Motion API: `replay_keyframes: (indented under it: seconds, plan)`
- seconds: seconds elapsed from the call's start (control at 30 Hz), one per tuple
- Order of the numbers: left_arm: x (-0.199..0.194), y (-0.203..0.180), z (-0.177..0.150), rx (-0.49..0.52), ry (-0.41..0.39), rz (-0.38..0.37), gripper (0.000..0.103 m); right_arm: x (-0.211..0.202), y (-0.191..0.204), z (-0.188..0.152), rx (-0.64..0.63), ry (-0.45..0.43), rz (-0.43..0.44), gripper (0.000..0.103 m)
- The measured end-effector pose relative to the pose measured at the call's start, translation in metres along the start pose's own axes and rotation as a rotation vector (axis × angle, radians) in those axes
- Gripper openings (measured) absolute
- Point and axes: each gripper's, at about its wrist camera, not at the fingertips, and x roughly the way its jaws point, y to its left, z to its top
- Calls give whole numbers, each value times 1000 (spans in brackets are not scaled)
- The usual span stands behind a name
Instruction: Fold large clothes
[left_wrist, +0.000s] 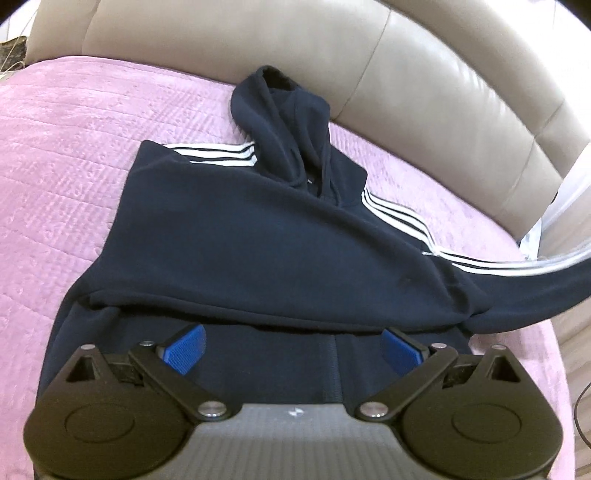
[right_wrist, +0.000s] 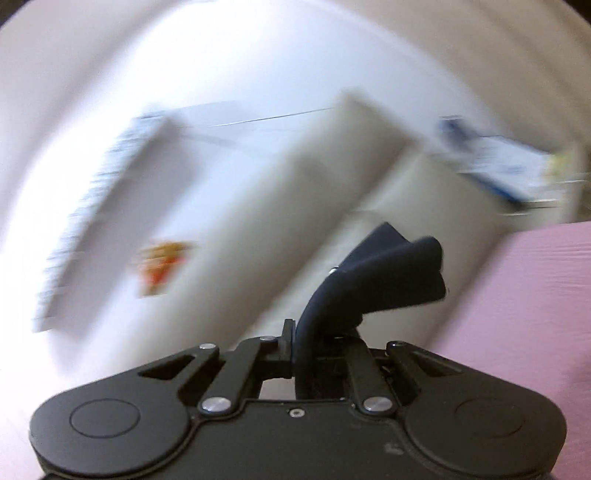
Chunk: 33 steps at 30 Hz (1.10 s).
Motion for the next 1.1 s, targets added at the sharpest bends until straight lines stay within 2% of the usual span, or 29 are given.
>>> replay_keyframes:
  seconds: [0.07,0.13,0.23,0.4,0.57,0.67,0.8,0.97,1.07,1.1]
  plan:
    - [-6,4,-1,-13,-9,-6,102,10,55,-20,-63,35,110,10]
    - [-12,10,-2,-29,-19,-10,102,18,111,-50,-182,79,188,10]
    - [-23,21,-4,-56,-36,-17,102,28,174,-122,-315,156,262,10]
    - [-40,44,-5,-95,-71,-11,102,34,220,-255,-390,285,355,10]
    - [-56,70,-3,-116,-110,13,102,41,219,-383,-506,459,330,10]
    - [-64,88,-2,-120,-136,32,102,48,202,-432,-500,565,293,10]
    - [-64,110,-2,-136,-156,38,102,55,187,-469,-516,673,265,10]
    - [-55,127,3,-166,-156,48,102,49,180,-501,-530,788,279,13]
    - [-49,132,4,-178,-149,52,102,57,175,-503,-518,825,274,21]
    - [-47,133,4,-181,-149,47,102,65,175,-504,-493,844,272,31]
